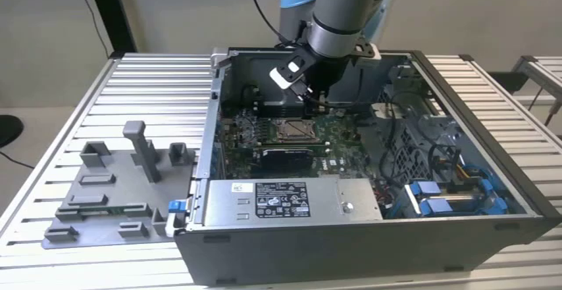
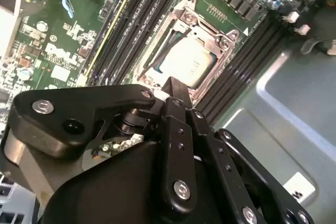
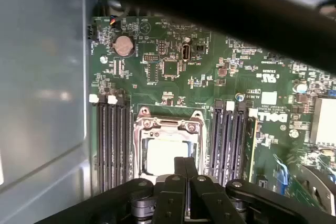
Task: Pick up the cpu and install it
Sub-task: 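Install the second cpu locking lever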
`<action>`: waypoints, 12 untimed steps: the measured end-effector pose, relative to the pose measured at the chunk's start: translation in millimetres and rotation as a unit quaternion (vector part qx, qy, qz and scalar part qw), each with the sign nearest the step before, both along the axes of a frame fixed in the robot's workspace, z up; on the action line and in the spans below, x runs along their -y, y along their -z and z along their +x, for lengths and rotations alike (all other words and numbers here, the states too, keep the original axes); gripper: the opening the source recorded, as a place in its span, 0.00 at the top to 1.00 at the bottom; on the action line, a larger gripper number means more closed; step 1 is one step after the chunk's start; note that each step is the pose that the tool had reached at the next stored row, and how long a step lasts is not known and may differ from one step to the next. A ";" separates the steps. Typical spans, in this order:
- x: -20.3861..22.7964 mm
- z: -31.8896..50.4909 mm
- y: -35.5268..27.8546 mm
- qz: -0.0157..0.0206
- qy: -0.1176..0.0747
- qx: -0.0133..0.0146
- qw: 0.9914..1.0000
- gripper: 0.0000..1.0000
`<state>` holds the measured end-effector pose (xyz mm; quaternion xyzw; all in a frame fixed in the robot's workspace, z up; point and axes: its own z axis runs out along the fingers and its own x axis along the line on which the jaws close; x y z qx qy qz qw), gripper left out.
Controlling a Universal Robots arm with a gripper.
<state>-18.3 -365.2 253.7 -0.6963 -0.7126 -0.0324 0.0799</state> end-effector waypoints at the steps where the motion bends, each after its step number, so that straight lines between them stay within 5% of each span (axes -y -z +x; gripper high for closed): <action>1: 0.0 0.0 -2.7 -0.001 0.000 0.000 1.000 1.00; 5: 0.0 0.0 -6.7 -0.006 0.000 -0.001 1.000 1.00; 12: 0.6 0.0 -8.0 -0.025 0.000 -0.008 1.000 1.00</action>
